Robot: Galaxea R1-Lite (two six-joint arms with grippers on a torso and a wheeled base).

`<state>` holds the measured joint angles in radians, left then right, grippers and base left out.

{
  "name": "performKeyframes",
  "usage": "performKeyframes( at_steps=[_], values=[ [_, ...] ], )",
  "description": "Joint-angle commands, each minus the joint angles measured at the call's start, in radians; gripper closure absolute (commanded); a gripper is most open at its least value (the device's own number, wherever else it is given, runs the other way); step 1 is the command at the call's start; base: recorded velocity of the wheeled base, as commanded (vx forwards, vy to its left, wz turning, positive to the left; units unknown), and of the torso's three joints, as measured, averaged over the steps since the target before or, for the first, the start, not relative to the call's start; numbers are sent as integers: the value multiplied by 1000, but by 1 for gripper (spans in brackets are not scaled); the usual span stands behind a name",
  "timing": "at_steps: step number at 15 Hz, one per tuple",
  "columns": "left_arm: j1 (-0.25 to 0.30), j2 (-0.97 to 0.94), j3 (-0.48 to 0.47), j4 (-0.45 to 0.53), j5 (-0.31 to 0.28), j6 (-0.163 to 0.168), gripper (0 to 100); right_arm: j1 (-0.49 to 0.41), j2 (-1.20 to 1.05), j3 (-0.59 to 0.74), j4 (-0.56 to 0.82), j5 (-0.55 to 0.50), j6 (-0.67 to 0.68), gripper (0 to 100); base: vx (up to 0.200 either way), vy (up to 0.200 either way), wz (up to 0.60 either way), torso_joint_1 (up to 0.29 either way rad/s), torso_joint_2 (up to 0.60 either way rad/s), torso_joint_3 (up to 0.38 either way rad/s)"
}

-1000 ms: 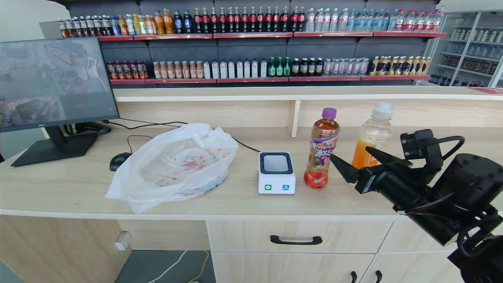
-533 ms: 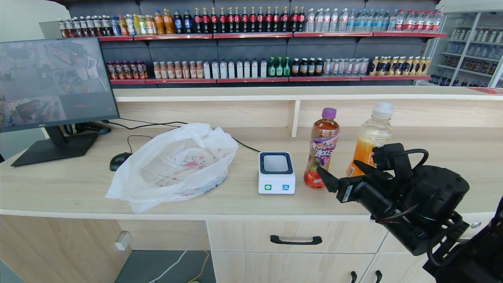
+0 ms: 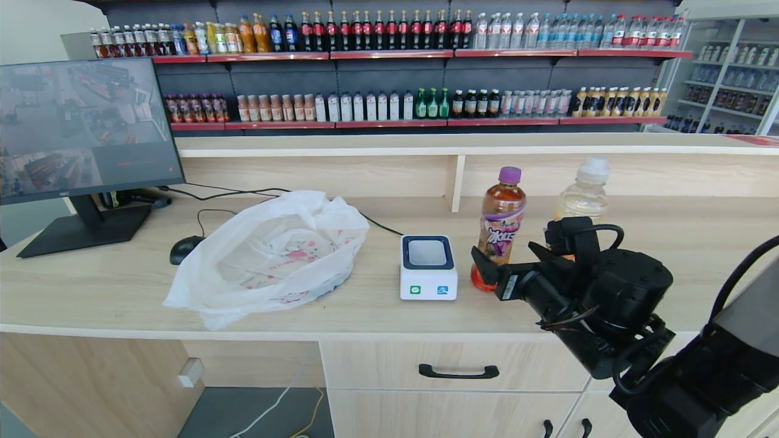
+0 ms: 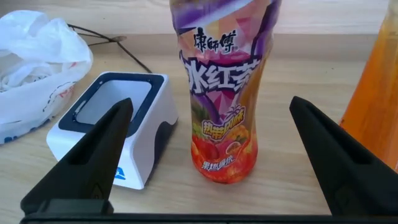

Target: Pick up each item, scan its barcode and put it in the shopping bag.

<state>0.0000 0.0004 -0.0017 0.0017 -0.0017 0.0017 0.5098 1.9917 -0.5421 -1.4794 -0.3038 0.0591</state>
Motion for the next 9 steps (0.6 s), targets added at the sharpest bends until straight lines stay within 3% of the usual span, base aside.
performKeyframes(
  at_steps=[1,9],
  values=[
    [2,0,0,0,0,0,0,9,38,-33,1,-3,4,0,0,0,0,0,0,0],
    [2,0,0,0,0,0,0,-13,105,-131,5,2,-5,0,0,0,0,0,0,0]
  ],
)
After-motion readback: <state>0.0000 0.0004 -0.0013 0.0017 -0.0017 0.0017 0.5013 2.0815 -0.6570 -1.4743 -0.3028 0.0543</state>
